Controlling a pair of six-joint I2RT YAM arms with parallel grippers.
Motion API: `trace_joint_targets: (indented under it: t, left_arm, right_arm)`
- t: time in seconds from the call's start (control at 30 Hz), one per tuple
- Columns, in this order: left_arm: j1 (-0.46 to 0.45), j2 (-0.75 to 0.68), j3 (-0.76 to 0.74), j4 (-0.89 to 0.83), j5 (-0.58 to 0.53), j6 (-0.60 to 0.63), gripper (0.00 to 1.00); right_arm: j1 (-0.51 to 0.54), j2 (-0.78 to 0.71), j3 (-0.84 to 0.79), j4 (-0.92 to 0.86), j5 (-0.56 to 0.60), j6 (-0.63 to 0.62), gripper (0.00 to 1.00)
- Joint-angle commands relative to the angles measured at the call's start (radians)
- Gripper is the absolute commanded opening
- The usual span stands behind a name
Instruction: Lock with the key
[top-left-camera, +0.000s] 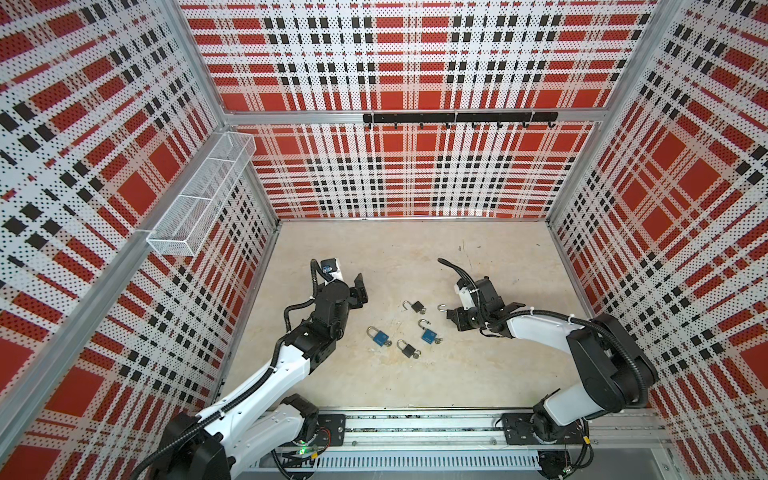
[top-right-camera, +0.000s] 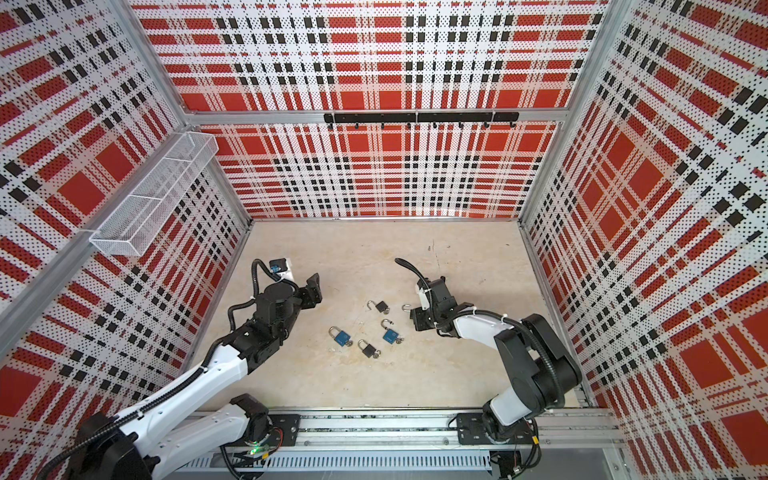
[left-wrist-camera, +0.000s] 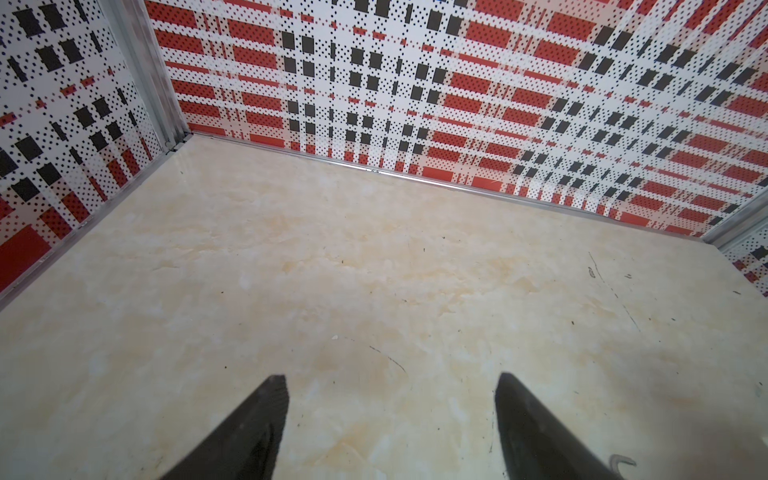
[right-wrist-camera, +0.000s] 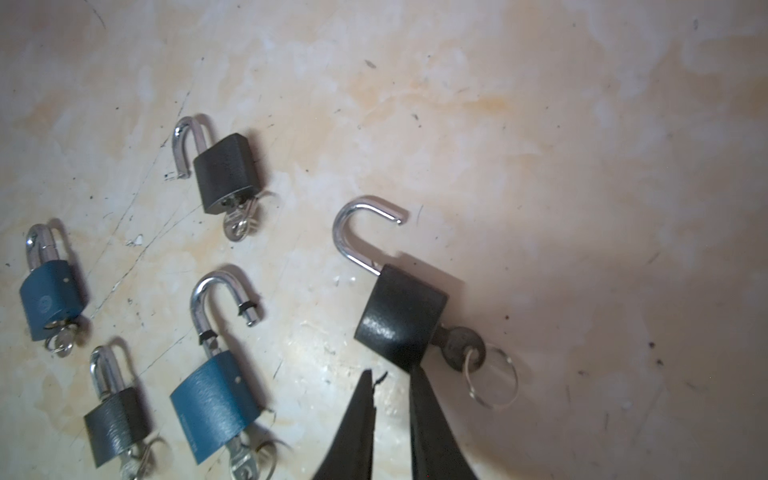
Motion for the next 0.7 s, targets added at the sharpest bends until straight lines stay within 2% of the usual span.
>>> trace_joint_targets:
  t: [0.0, 0.17, 0.3, 0.47, 0.67]
  left_arm:
    - [-0.006, 0.003, 0.021, 0.002, 0.000, -0.029, 0.80]
    - [-0.008, -0.003, 0.016, 0.002, 0.003, -0.038, 0.80]
    - [-0.009, -0.004, 0.012, 0.003, 0.005, -0.048, 0.80]
    - [-0.012, -0.015, 0.007, 0.003, 0.007, -0.051, 0.80]
    - [-0.012, -0.036, 0.001, 0.002, -0.001, -0.046, 0.80]
  right_arm:
    - [0.008, -0.062, 0.001, -0.016, -0.010, 0.003, 0.25]
    - [0.007, -0.086, 0.043, -0.049, 0.055, -0.073, 0.46]
    - [0.003, -0.003, 0.091, -0.023, 0.006, -0.133, 0.53]
    - [-0.004, 0.111, 0.144, 0.028, -0.021, -0.150, 0.54]
    - [-0.005, 0.178, 0.161, 0.055, -0.037, -0.151, 0.54]
